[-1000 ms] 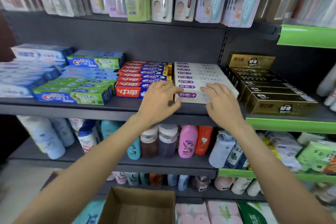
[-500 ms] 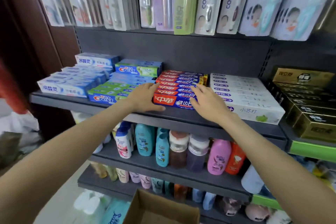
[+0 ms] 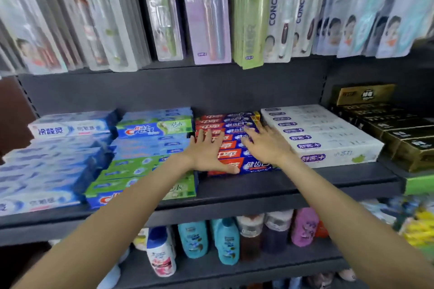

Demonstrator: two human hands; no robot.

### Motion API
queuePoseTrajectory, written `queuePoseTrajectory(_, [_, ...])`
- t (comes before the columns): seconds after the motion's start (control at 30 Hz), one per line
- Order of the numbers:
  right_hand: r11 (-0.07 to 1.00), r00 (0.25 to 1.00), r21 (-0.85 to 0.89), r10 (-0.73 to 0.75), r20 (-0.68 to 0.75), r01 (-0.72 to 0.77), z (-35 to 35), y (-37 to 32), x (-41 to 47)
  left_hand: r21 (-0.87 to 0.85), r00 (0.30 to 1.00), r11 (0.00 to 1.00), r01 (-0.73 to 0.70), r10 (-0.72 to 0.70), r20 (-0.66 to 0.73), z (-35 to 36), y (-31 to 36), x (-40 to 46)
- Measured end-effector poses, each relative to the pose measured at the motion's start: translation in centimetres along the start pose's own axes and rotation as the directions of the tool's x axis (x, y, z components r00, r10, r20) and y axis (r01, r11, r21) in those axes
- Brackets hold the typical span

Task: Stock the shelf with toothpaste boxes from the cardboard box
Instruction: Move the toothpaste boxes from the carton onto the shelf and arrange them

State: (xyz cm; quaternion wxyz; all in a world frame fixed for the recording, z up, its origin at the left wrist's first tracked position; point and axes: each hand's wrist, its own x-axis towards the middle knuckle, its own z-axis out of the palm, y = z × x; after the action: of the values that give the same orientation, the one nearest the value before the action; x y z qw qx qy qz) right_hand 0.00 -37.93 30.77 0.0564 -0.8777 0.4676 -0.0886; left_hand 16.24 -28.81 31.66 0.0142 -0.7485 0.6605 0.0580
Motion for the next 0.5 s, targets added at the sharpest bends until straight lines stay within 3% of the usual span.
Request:
queuePoseTrajectory(0.27, [0.994, 0.998, 0.103, 0.040, -0.056, -0.034, -0.1, -2.1, -0.2, -0.148, 0.997, 0.987, -0.070, 0.066, -0.032, -0.1, -1.3, -0.6])
queuePoseTrajectory(0.5, [0.994, 0.995, 0.095, -0.042, -0.086, 0.051, -0.4, -1.2, 0.4, -0.118, 0.997, 0.991, -0.062, 0.056, -0.055, -0.1, -0.7, -0.5])
